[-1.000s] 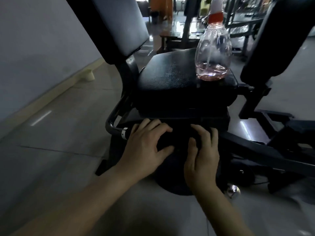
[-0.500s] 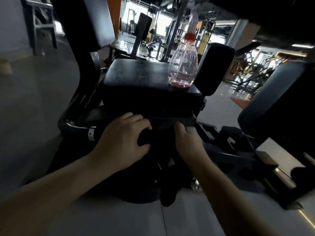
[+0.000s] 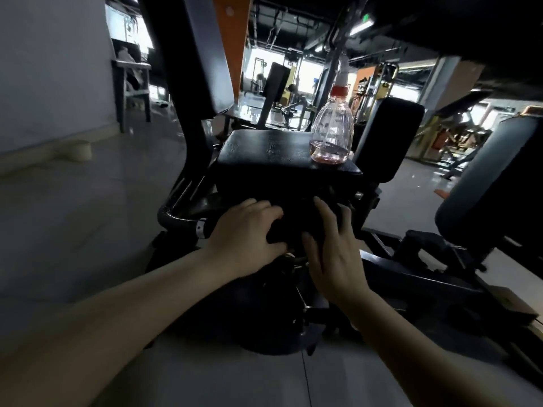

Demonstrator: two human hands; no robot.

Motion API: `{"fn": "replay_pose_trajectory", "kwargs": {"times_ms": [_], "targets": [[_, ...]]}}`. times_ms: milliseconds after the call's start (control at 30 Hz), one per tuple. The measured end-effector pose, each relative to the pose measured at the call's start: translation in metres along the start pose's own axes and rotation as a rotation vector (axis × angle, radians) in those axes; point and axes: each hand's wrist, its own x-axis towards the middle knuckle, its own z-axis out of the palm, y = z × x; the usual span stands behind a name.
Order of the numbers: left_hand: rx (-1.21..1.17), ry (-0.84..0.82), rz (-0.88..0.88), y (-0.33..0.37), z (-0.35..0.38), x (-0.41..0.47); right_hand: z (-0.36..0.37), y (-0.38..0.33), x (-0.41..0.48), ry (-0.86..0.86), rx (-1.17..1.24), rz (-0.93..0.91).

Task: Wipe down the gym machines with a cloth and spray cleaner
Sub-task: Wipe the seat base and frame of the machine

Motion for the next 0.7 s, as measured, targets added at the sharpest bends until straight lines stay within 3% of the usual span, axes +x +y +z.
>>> {"fn": "replay_pose_trajectory", "kwargs": {"times_ms": [133,300,400,500,533,600,700], "targets": [[0.027,-0.001,0.024,0.001,-0.001,0.003,-0.007,0.024,-0.009,-0.041,-0.200,-0.302],[0.006,0.002,-0.012,-0.001,0.002,0.003,-0.003,0.020,0.014,-0.027,0.006,-0.115],[0.001,0.007,0.008,-0.004,0.002,0.001,-0.004,0.001,0.022,-0.014,0.153,0.180],[-0.024,0.042,0.029,-0.008,0.007,0.000,-0.011,-0.008,0.042,-0.208,0.557,0.915],[-0.033,0.057,0.038,-0.009,0.009,-0.001,-0.014,-0.011,0.045,-0.215,0.696,1.077],[-0.040,0.075,0.057,-0.011,0.010,-0.001,-0.015,-0.025,0.039,-0.117,0.829,1.188],[-0.045,0.072,0.076,-0.013,0.012,0.000,0.004,-0.047,0.011,0.123,0.869,1.001]]}}
